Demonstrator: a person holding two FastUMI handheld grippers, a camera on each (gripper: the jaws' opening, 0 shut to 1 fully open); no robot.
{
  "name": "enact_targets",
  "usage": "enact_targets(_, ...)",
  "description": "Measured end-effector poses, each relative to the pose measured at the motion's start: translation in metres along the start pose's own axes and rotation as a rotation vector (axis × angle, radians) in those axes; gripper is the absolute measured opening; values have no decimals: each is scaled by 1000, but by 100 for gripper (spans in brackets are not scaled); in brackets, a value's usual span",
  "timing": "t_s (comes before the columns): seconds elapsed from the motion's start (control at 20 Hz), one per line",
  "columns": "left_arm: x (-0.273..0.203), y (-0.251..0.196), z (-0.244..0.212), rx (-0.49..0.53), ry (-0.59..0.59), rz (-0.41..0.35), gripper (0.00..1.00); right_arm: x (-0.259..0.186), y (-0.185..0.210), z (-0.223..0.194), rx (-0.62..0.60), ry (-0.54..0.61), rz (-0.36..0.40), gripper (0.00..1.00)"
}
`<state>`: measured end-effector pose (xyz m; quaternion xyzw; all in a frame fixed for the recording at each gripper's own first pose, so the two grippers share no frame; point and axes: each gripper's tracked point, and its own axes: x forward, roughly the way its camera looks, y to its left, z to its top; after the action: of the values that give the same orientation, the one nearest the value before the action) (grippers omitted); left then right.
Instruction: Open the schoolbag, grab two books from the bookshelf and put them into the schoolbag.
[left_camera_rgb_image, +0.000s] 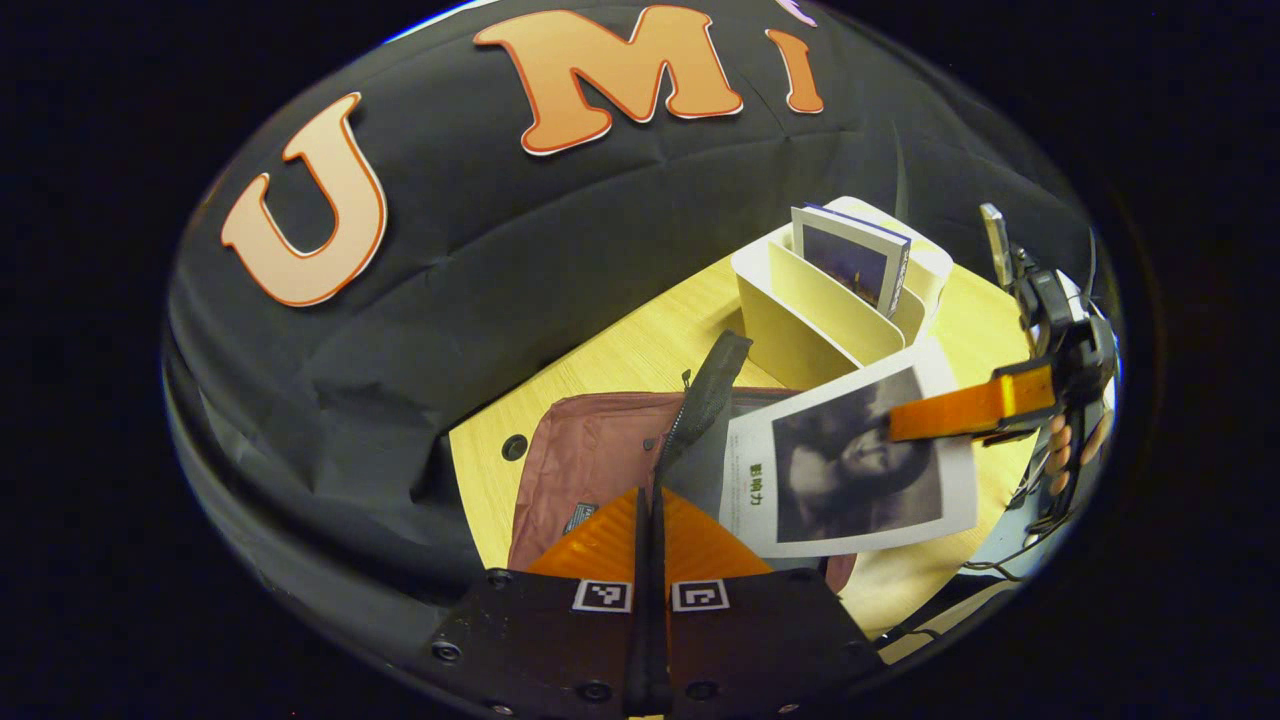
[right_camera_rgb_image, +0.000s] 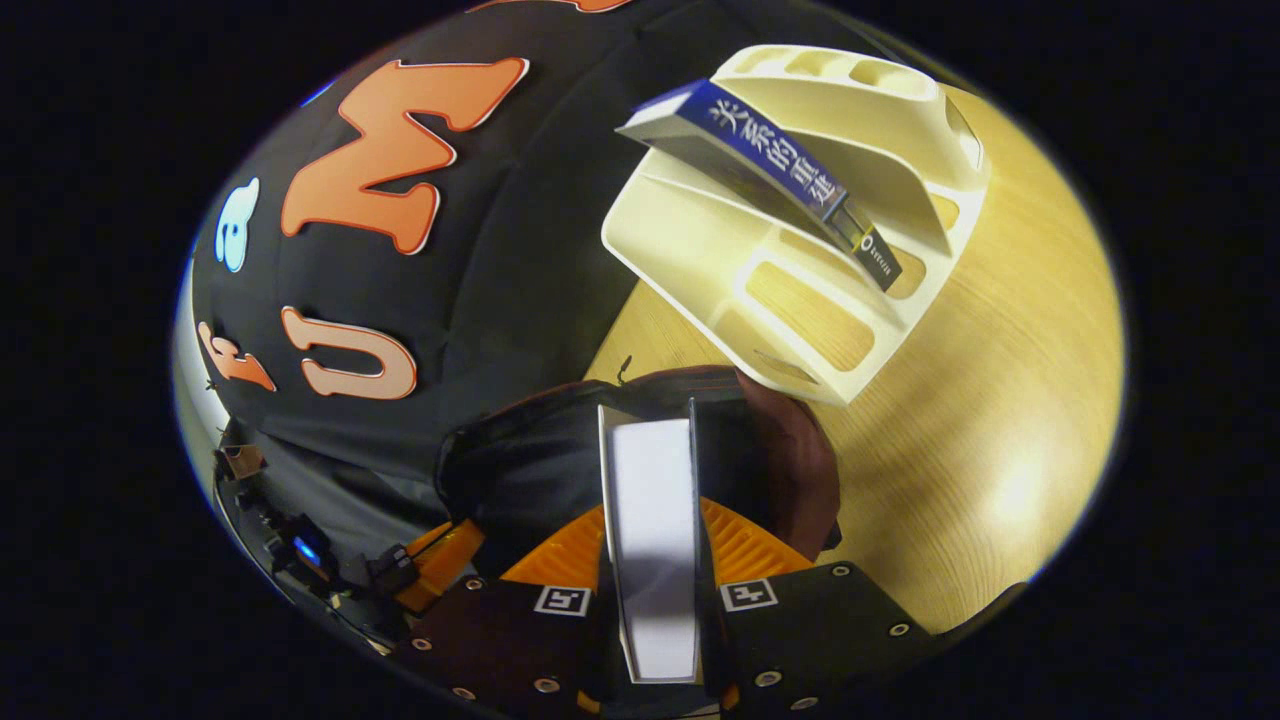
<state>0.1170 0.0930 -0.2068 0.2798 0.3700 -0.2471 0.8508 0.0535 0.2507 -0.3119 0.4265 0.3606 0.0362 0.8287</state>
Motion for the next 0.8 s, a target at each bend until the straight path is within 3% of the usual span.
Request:
enact_targets(0.35, -13, -11, 5, 20, -5, -19, 1, 56, 20, -17, 42, -55, 93, 32)
enact_targets(0.65, -20, -16, 10, 26, -19, -19, 1, 92, 26, -35, 43, -51, 69, 33)
enact_targets(0.8, -17, -13, 8, 6, -12, -14, 1, 95, 9, -40, 42, -31, -10, 36)
